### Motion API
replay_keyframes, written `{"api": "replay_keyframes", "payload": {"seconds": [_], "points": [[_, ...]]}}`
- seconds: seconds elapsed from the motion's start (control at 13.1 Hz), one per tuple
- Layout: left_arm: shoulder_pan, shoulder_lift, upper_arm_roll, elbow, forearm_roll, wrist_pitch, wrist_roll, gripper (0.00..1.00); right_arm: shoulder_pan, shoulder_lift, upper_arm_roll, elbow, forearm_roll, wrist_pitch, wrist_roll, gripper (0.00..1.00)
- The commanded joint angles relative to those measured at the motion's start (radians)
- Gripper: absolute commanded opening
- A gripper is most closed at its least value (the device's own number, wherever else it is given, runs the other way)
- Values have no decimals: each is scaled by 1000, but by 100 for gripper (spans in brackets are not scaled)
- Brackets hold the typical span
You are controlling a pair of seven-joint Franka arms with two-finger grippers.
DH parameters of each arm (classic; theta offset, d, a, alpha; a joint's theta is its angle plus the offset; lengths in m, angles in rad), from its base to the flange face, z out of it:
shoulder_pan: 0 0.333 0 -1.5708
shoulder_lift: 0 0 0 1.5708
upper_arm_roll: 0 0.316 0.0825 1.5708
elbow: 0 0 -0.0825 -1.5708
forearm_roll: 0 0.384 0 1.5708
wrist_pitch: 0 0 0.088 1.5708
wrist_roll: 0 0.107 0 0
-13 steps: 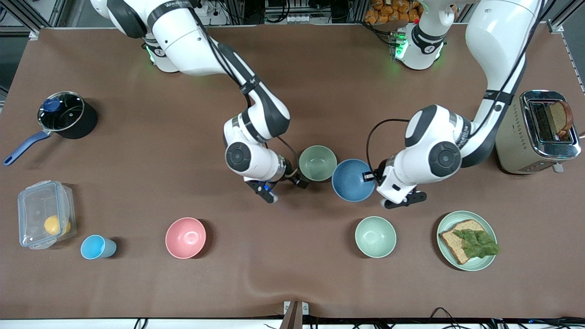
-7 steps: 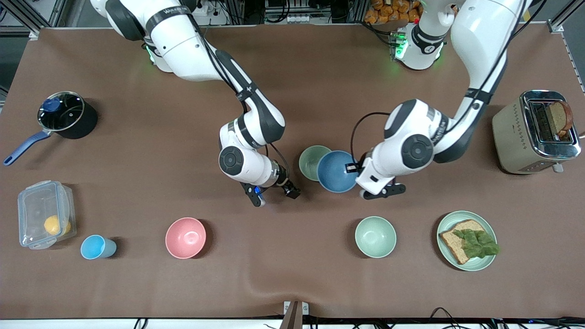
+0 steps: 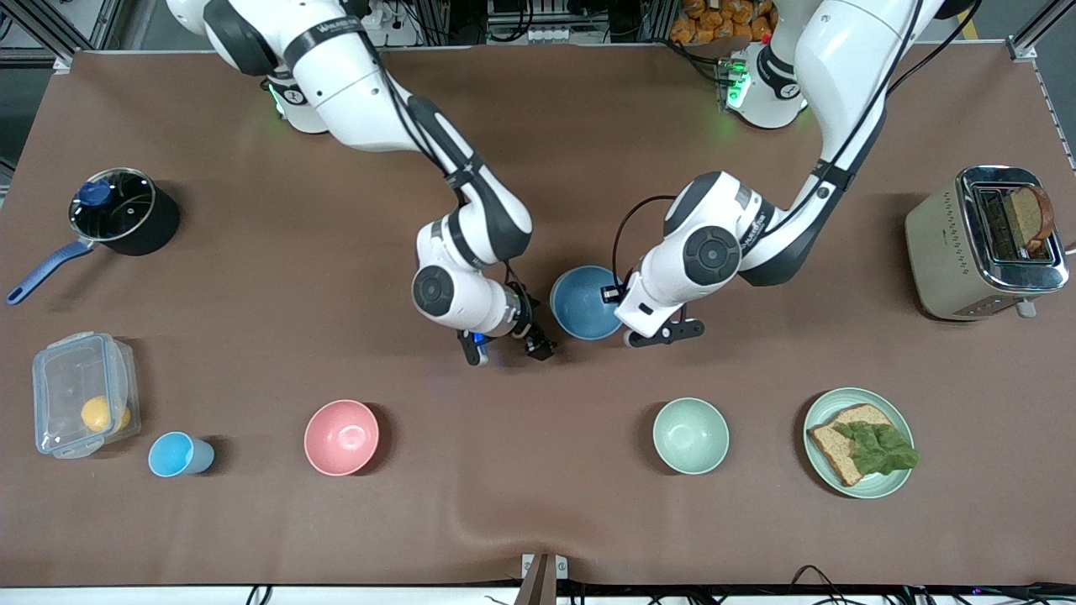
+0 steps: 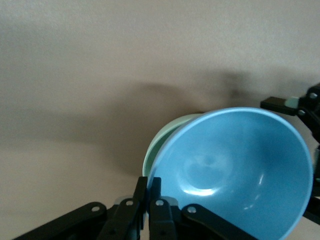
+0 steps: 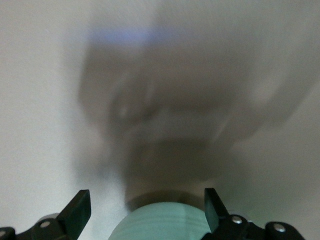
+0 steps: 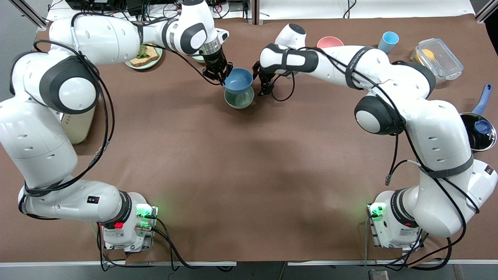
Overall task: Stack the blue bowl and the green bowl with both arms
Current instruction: 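Lower the blue bowl into the green bowl and open the left gripper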
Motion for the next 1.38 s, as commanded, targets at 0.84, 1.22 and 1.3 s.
{"api": "replay_keyframes", "payload": {"seconds": [0.84,1.22,1.3], "points": [[-26,26,4,-67,55,102,-14,0,9,-41,-3,-99,4,22,-14,100],[-26,39,4,-66,74,108,-14,0,3,-55,-3,-97,4,-7,-58,100],[-26,40,4,-66,74,111,-14,0,3,-55,-3,-97,4,-10,-63,100]]}}
